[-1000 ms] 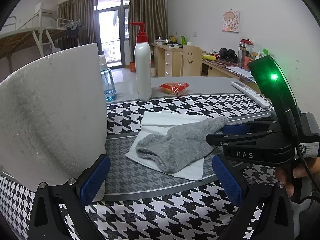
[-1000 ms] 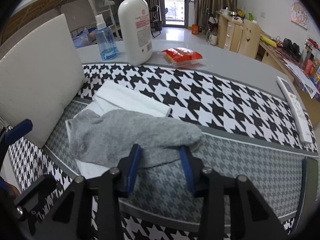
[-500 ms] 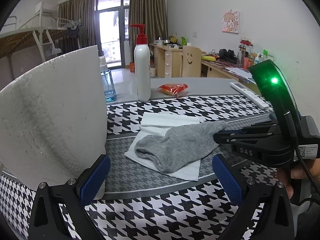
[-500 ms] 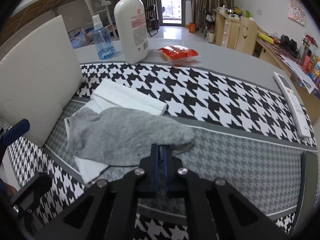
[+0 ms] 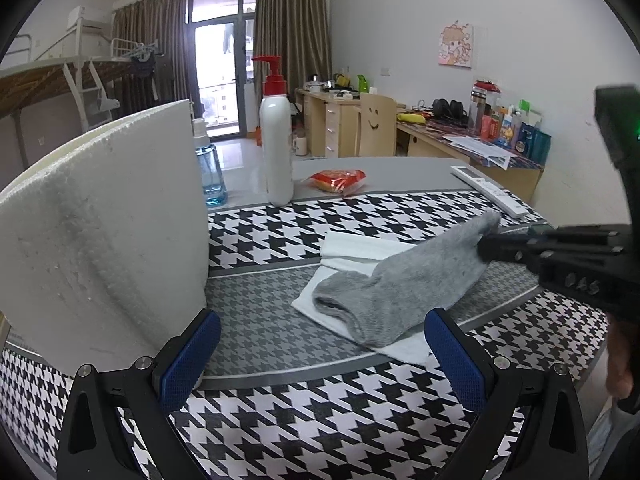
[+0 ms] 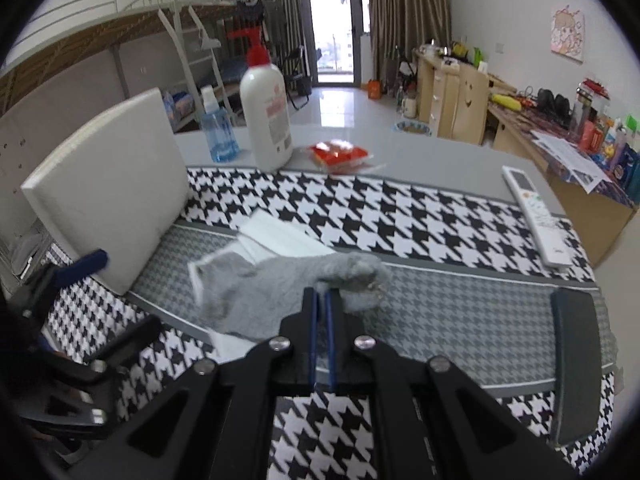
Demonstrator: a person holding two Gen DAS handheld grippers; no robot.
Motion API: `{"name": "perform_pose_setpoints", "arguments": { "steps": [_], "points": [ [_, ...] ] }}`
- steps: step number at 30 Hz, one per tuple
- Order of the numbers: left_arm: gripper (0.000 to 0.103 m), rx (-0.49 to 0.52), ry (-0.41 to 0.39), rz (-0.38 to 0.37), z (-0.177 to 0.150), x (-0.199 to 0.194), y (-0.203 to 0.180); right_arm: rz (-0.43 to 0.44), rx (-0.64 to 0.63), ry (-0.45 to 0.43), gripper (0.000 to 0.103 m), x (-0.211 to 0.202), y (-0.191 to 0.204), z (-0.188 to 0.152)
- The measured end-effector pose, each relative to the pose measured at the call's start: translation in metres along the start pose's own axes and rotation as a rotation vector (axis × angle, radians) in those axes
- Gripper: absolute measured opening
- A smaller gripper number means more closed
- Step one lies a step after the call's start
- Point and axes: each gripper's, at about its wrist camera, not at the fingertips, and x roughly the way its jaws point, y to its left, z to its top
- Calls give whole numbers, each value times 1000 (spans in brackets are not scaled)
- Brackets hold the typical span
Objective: Organize soft objects
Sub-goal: 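Lift the grey sock off the white towel with the right tool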
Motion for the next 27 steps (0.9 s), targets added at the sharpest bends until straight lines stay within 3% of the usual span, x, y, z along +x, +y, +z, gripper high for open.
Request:
{"name": "perform_pose_setpoints", "arguments": {
  "steps": [18,27],
  "points": [
    [102,16,12,-36,-2,-2,-12,10,1,-166,6,-69,4,8],
    [102,82,23,-117,8,5,-22,4,25,-192,6,-84,-7,0]
  ]
}}
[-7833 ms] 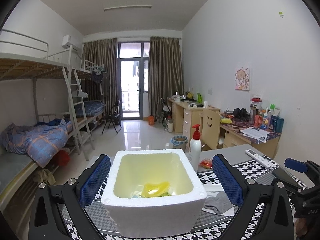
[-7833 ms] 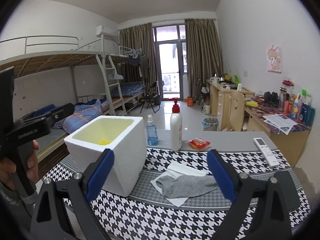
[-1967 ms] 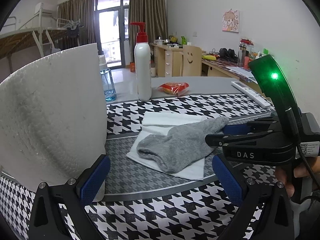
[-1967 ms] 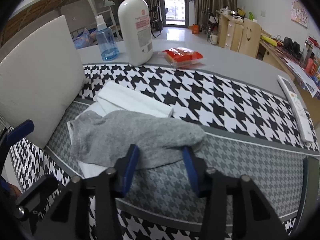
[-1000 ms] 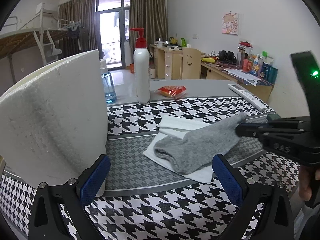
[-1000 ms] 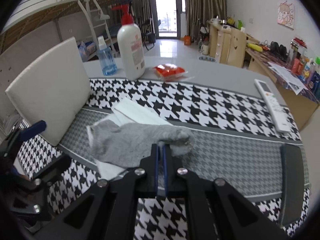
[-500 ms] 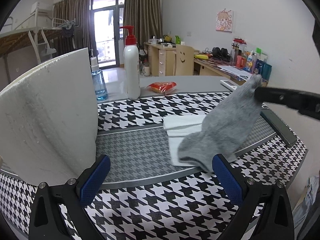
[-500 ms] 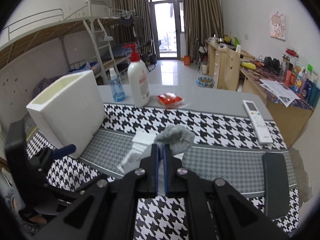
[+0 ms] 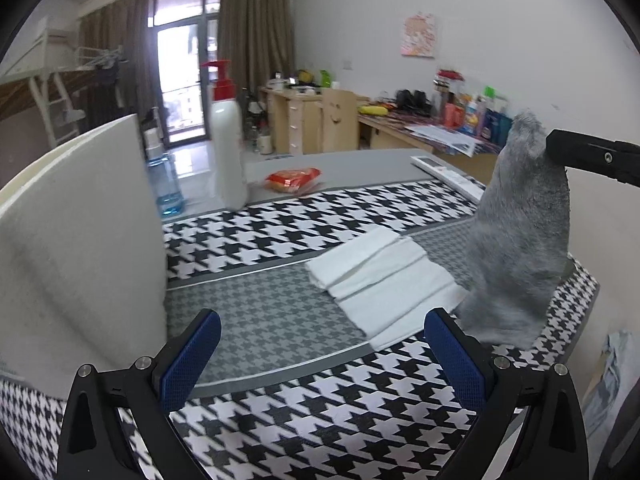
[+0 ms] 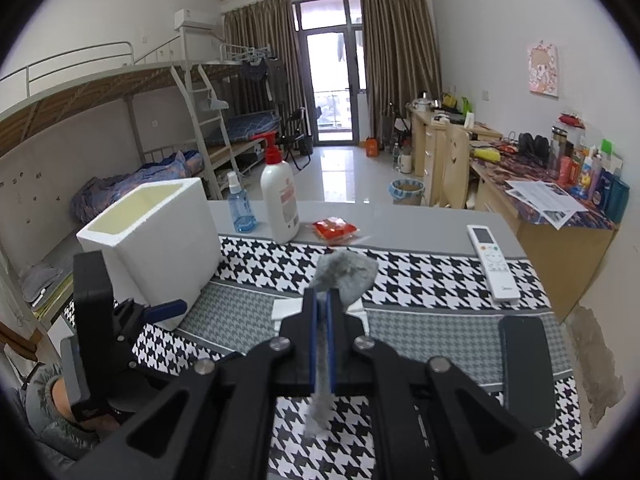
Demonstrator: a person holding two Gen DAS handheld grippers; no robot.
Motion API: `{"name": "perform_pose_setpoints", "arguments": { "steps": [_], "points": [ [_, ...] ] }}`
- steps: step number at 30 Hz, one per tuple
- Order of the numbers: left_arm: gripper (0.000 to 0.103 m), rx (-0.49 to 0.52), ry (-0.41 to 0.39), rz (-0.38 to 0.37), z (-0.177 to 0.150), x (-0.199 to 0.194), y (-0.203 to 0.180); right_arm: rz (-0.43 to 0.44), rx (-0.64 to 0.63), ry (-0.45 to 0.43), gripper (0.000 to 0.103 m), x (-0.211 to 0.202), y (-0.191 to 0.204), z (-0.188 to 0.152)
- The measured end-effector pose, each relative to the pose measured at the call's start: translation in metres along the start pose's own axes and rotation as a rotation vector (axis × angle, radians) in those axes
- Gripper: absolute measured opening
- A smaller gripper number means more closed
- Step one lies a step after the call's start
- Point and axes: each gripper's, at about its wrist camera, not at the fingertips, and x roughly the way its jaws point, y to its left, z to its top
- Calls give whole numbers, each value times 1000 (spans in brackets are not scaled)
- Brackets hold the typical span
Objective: Organize soft objects
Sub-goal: 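Lift the grey sock off the white towel with the right tool, then close the left tool on the white towel while the right tool holds the sock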
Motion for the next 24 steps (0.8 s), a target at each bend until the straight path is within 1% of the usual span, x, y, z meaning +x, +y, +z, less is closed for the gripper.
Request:
{"name": "perform_pose_setpoints", "arguments": {
  "steps": [4,7,9,13,17,19,20,22,23,24],
  "points": [
    [102,37,25,-38,3,11,-7,-9,25,34,6,7,-11,-12],
    [102,70,46,-55,6,21,-13,-18,43,73,6,15,-17,-21],
    [102,84,46,-58,8,24,-16,-29,45,113,6,24,-23,-32],
    [102,124,72,-124,13,37,-22,-32,60,183,6,38,-31,-51],
    [102,153,97,-172,14,50,-25,-40,64,249,7,49,-35,-70],
    [102,165,110,-153,15,57,-27,-32,70,265,7,50,-37,-75],
    [102,170,114,-155,15,60,-28,-35,72,269,8,50,-38,-77],
    [100,184,122,-151,15,65,-30,-36,74,269,13,50,-40,-79],
    [99,189,125,-147,15,67,-30,-34,76,269,21,50,-40,-80],
    [96,193,128,-138,15,70,-31,-33,78,265,34,49,-41,-81]
  ]
}}
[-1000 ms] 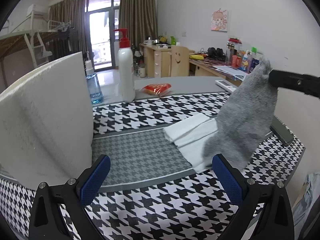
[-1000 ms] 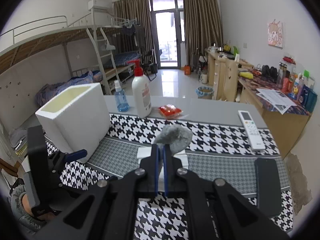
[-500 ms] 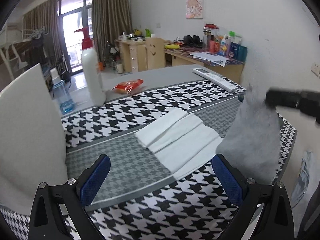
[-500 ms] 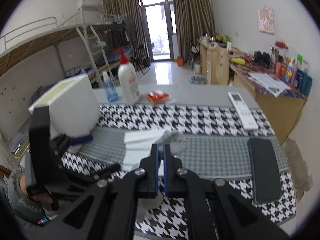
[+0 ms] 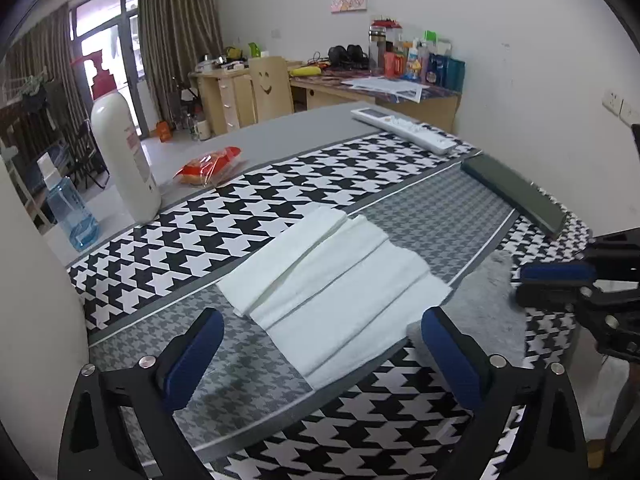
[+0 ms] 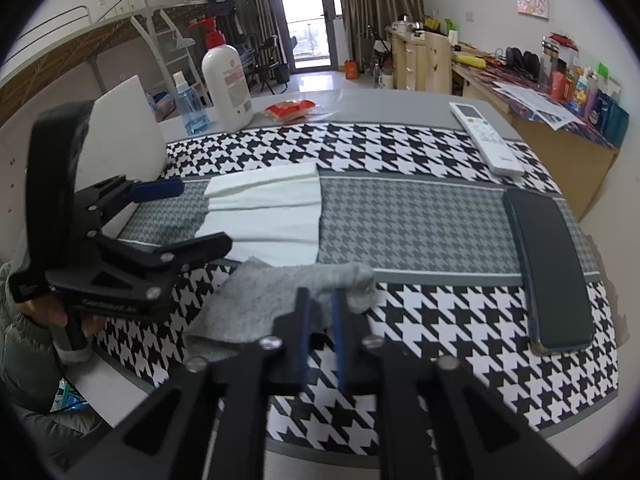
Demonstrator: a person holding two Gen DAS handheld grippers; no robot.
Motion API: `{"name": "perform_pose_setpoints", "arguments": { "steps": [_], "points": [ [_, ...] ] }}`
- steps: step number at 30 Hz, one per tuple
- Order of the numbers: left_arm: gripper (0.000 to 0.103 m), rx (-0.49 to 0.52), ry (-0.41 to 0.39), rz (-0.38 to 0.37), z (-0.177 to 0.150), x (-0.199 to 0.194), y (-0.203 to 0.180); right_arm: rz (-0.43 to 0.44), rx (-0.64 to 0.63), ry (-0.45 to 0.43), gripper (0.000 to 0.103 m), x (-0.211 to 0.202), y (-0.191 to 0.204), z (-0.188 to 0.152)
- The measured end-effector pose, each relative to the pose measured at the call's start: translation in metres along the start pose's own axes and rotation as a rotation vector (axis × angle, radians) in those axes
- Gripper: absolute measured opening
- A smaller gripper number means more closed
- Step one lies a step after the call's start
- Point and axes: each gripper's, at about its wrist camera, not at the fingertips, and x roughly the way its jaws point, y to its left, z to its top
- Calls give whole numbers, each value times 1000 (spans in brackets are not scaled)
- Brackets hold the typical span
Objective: Organize soft objects
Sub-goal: 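Close the left tool on the white towel while the right tool holds the sock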
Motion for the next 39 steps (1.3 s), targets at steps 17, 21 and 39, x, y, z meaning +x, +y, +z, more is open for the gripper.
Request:
{"name": "perform_pose_setpoints", "arguments": {
  "steps": [17,21,39],
  "points": [
    [57,26,88,-30,6,28,2,38,-26,-36,58,-4,12,-13],
    [52,26,88,-37,7,29,1,47,-36,-35,59,-3,18,-14],
    [4,-100,2,83,-5,-14,36,35,-69,-8,70,16,36,-8]
  ]
}}
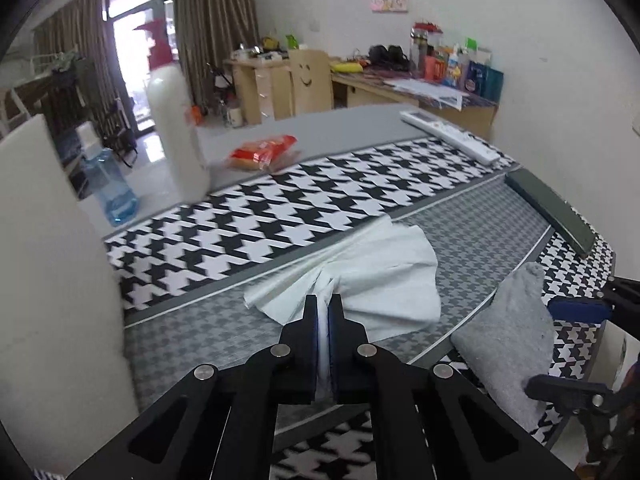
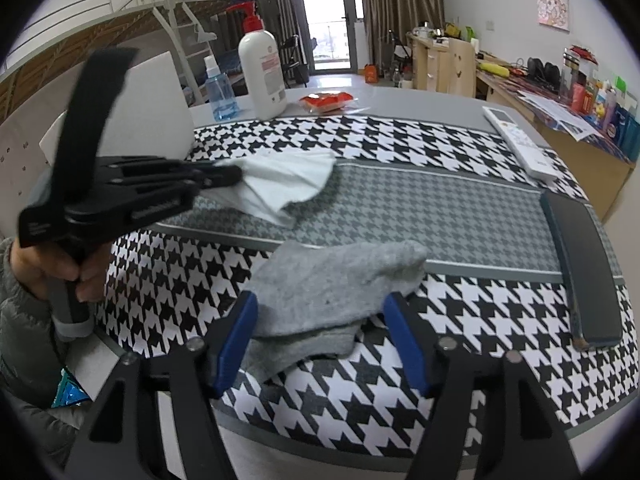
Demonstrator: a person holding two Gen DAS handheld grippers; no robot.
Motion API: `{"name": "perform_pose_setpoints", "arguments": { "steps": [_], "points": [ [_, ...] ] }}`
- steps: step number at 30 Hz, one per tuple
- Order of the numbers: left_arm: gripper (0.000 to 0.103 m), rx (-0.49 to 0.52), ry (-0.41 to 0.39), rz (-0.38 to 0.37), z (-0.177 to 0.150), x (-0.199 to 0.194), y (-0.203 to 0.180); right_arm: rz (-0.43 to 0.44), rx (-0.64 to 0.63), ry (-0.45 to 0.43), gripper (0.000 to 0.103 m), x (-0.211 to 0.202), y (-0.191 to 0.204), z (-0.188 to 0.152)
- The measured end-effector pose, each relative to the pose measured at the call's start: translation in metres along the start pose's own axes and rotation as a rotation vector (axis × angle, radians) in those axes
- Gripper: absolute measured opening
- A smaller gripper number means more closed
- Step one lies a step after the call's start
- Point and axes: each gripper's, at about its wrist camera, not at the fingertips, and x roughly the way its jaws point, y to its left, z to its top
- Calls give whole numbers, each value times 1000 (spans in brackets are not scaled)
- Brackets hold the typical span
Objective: Organize soft objects
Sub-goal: 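Close the left tool on the white towel while the right tool holds the sock, then carry the white towel and grey sock to the foam box with both tools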
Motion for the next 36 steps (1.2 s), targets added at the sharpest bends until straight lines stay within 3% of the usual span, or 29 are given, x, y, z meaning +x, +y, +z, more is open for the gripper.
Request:
{"name": "perform_pose_setpoints", "arguments": {
  "steps": [16,22,26,29,36],
  "points": [
    [4,-20,-46,-7,-10,-29,11,-35,5,43,69,17,8,1],
    [4,-24,-51,-12,-13,-35,14,-47,-10,54,43,17,15,1],
    [4,-25,-56,-12,-16,-40,15,-34,-16,59,19,17,20,2],
    [4,-24,-68,-14,-18,-48,17,-33,-5,41,14,13,21,4],
    [4,-13,-124,-3,-17,-74,21,-34,17,-39,13,-9,26,13]
  ]
}}
